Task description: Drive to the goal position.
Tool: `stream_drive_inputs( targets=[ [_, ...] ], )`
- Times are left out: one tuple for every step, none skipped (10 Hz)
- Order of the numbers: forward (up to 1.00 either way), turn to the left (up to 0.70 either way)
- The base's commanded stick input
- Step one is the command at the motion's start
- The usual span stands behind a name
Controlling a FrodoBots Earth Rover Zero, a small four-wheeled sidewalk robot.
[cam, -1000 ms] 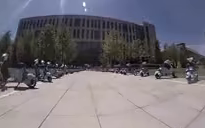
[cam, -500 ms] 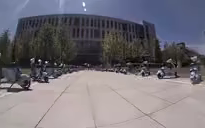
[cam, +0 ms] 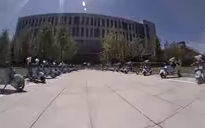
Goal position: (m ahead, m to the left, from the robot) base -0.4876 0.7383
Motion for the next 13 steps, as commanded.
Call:
stream_drive_inputs(
  targets=[
    [0.54, 0.00],
    [0.53, 0.00],
    [0.54, 0.00],
    [0.53, 0.00],
    [0.54, 0.00],
    [0.53, 0.00],
    [0.53, 0.00],
    [0.53, 0.00],
    [0.54, 0.00],
    [0.54, 0.00],
    [0.53, 0.00],
    [0.53, 0.00],
    [0.54, 0.00]
  ],
)
